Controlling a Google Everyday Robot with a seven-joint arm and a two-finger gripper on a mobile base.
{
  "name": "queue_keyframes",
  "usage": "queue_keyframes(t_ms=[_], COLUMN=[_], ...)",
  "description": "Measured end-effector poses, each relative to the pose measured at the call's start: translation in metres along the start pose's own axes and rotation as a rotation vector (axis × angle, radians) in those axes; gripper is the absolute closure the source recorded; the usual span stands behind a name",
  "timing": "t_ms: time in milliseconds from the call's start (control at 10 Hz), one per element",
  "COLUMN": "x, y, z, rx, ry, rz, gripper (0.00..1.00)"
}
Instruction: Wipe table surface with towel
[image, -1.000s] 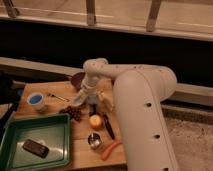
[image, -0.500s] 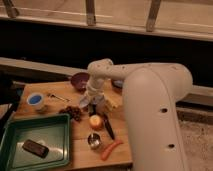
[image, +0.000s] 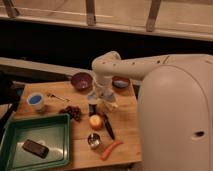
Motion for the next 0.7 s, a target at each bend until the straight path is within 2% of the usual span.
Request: queue_keyframes(t_ms=[100,300,500,700], x=[0.013,0.056,0.1,0.122], y=[-0.006,-0.022,-0.035,-0.041], z=[-0.004,-0.004,-0.003,-0.001], rx=[0.014,0.036,0.046,0.053], ry=[0.018,0.072,0.105,0.122], rz=[0.038,0.144,0.272,0.344], gripper=[0.87,0.87,0.87,0.87])
